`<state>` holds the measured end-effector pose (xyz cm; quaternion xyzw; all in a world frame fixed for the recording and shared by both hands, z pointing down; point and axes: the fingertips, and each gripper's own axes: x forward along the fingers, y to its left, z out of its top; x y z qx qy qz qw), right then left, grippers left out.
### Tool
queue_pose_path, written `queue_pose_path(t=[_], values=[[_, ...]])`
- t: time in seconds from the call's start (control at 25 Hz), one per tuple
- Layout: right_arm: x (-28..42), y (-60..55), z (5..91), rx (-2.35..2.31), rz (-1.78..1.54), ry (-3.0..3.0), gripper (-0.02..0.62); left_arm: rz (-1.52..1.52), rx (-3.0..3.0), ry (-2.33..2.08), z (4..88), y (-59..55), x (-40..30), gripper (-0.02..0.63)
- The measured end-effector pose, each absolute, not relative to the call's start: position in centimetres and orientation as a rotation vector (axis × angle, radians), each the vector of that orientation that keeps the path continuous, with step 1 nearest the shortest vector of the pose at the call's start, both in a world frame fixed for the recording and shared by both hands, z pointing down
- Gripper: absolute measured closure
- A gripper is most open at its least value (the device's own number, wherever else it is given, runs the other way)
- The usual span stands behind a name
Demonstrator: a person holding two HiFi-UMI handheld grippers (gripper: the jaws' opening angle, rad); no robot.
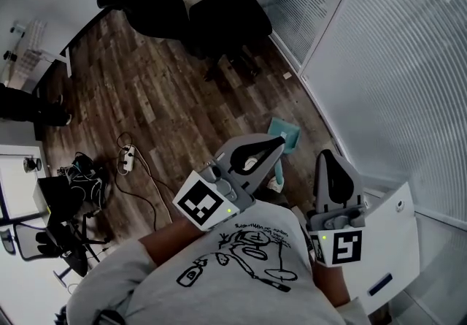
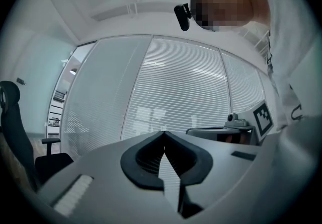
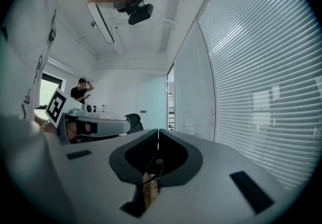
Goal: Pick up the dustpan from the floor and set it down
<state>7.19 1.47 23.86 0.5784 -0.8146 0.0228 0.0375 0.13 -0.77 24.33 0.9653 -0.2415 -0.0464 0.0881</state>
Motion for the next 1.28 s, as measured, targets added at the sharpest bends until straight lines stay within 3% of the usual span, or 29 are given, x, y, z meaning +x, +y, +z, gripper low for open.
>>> queue_pose_path(t=[0.56,0.8,0.92,1.28], values=[[9.8,1.7,27.3,1.706,0.13,-2.56,0.589,0.019,2.842,-0.726,29.4,-0.2,3.3,0.604],[10.5,1.9,32.8,1.623,0.264,-2.479,0.582,0.132,2.808,-0.736,33.6,-0.4,3.7,0.604],[10.6,1.8,35.8,1.58,0.348,-2.455,0.528,0.188,2.79,-0.723,35.7,-0.6,3.9,0.604],[10.0,3.5,46.2,1.46,0.599,-2.357,0.508,0.288,2.734,-0.718,41.4,-0.3,3.9,0.604]])
